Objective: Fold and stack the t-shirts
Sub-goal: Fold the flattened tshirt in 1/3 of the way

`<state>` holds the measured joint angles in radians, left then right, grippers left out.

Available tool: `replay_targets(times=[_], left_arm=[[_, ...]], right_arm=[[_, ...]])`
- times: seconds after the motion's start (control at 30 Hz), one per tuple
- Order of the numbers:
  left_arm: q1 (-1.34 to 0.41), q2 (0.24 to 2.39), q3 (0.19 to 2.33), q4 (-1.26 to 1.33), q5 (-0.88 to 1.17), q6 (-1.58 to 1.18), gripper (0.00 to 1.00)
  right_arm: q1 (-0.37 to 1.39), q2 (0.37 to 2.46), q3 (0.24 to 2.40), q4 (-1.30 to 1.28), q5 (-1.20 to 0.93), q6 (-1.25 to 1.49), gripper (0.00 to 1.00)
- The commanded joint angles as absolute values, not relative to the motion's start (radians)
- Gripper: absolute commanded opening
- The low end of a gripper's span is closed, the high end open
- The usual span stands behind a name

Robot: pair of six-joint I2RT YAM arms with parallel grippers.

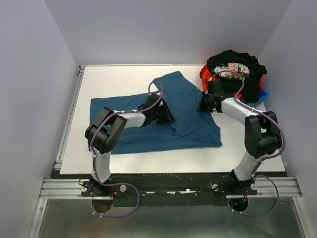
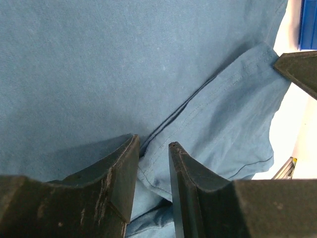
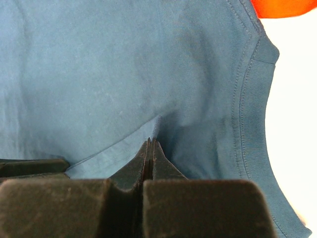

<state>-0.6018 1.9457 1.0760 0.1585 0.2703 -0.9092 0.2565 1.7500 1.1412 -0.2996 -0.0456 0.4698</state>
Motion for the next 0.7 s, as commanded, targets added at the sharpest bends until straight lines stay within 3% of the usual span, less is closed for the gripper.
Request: replay_targets(times=[0.0,0.07,0.2,0.67], left_arm=[[-0.617,1.927,1.092,0.120,0.265,-0.897,0.44],[-0.626,1.933,1.107,0.107,0.267,-0.888,0.34],[-0.626,1.939,1.109,0.126,0.281,-0.876,0.00],[-0.601,1.897,1.213,0.008,0.230,-0.782,0.00]], right_arm=[[0.261,1.730,1.131,-0.279,-0.058,0.468,0.01],[0.262,1.733,1.135,-0.284,-0.061,0.469,0.01],[0.262,1.732,1.141,-0.285,-0.063,0.468,0.01],[0.262,1.779,1.201,-0.314,-0.054,0.474,0.01]])
